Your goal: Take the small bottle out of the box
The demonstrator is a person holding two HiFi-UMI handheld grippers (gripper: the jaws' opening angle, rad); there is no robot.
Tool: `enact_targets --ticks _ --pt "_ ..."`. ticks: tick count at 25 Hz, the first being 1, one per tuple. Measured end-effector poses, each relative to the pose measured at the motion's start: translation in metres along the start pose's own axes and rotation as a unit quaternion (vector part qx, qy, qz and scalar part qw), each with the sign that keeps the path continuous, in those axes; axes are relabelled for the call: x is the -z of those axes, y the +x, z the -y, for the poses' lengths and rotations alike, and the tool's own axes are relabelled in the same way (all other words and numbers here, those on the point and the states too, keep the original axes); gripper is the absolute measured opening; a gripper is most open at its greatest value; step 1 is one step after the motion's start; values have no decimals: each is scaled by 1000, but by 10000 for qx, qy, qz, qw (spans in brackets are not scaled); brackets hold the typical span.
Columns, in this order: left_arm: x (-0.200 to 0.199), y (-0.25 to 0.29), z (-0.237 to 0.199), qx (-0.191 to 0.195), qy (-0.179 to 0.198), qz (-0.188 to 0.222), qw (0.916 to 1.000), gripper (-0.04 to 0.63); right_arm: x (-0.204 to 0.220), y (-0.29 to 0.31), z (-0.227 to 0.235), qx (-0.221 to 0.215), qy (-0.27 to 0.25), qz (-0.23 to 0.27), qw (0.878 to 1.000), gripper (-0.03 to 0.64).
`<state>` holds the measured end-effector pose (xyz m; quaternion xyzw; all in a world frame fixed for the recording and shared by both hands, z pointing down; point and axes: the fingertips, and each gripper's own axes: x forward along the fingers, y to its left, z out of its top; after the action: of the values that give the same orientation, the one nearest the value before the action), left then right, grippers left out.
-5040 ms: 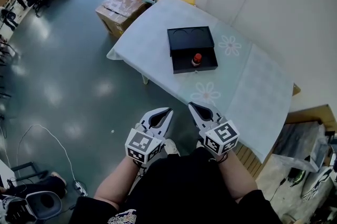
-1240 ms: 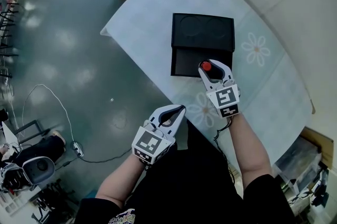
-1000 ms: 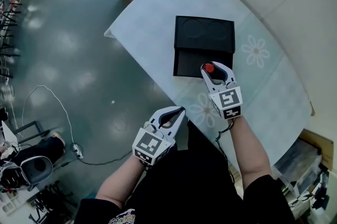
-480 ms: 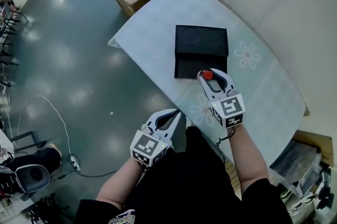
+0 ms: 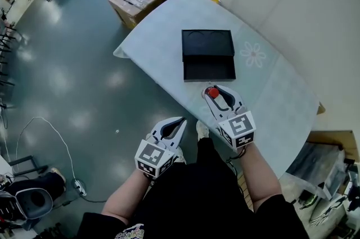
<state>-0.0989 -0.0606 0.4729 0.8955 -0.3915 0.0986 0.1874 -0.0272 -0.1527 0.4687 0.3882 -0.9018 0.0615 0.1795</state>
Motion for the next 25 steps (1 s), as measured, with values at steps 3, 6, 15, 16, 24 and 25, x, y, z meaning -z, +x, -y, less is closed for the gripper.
enact_targets --ticks 3,6,15,16,24,25 --pt "6 -11 6 119 83 -35 9999 29 3 -14 -18 88 67 10 9999 164" --pt "10 -23 13 250 174 -59 9995 29 7 -27 -36 181 138 21 9997 164" --pt "21 -42 40 634 366 -120 9972 29 20 -73 -74 481 305 23 9984 164" --pt "21 -41 43 662 361 -120 9971 29 20 -78 -75 506 320 22 9982 164" --pt "23 -29 70 800 431 -135 9958 29 26 -112 -71 596 437 53 9973 164" --pt "23 -27 74 792 449 -127 9958 29 27 -116 -70 580 438 56 9973 164"
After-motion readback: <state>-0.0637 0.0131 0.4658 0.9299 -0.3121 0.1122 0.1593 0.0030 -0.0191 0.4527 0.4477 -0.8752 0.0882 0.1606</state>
